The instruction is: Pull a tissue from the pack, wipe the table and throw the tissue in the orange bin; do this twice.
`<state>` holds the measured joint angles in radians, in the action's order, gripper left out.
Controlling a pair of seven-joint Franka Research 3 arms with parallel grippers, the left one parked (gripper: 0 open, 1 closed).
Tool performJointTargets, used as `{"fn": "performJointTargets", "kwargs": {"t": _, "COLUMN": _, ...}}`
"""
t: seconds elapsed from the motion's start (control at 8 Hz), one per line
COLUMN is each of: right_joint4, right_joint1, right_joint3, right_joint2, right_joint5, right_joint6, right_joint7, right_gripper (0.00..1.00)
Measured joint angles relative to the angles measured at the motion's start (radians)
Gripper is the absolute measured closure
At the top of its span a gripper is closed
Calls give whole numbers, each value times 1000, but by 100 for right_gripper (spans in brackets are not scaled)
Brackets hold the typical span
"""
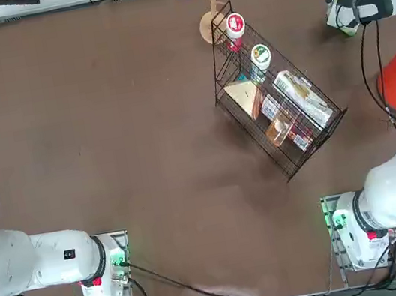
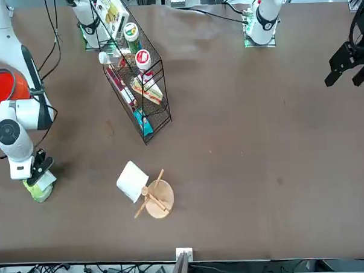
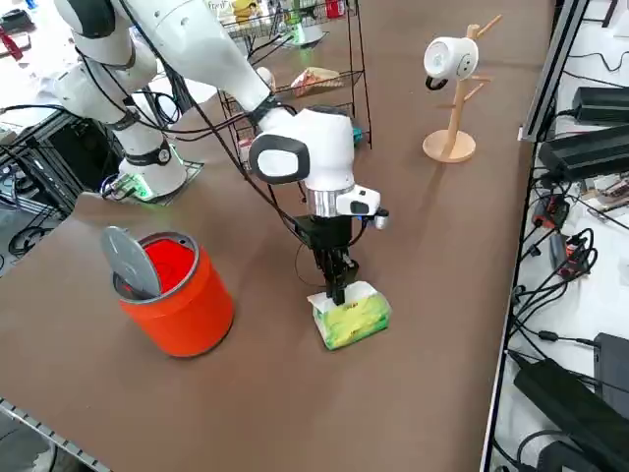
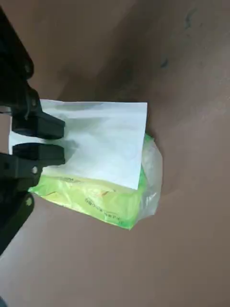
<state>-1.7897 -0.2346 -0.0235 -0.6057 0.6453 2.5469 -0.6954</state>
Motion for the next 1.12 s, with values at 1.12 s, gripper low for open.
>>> {"fn": "performJointTargets", "kwargs": {"t": 1.12, "right_joint4": 41, "right_joint1": -10, "right_joint3": -1, "right_joint2": 3, "right_joint5": -1, "right_joint6": -20, "right_joint7": 0, "right_gripper": 99}}
